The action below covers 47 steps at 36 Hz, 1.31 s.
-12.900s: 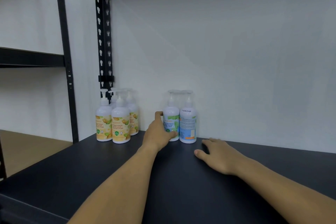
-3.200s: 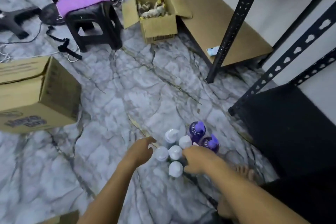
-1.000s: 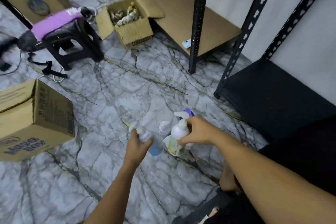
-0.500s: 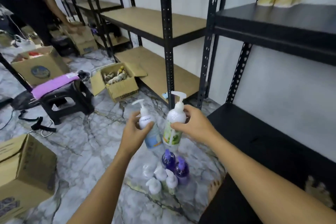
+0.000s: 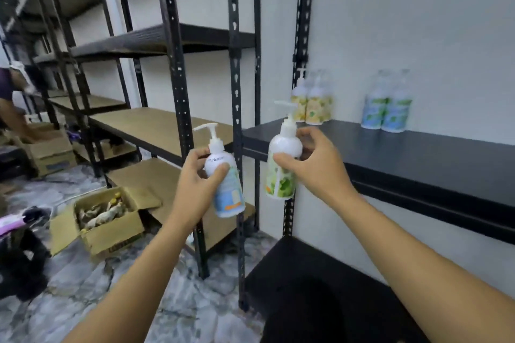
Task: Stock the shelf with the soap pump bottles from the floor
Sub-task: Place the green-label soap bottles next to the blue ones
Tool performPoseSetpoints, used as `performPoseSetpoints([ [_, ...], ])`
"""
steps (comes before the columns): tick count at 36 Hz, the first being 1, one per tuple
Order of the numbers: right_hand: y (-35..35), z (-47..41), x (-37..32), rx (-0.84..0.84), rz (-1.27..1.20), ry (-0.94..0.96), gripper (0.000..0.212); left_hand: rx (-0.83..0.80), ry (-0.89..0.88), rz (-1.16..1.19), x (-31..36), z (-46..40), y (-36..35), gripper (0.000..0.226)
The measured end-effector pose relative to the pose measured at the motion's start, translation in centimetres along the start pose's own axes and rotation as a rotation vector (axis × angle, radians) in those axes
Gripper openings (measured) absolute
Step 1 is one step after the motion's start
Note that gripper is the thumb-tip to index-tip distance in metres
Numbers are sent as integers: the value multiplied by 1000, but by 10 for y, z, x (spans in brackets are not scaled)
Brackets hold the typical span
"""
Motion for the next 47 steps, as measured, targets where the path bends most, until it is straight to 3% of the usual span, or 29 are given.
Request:
performPoseSetpoints([
  [16, 174, -55, -35, 300, 152, 21, 47, -179, -208, 143, 100, -115, -129, 32],
  [33, 321, -109, 36, 531, 323, -124, 48, -333, -234, 304, 112, -163, -301, 33],
  [47, 371, -149, 101, 599, 332, -222, 46, -343, -221, 304, 96, -171, -376, 34],
])
Point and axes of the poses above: each hand's wrist, its own z-axis away from the middle knuckle, its own y-axis out of the back of the hand, x = y × z, the point moved 8 cm from there along -z, towards the middle knuckle, and after that the axes turned 11 degrees about -y, right-handed, at the moved point
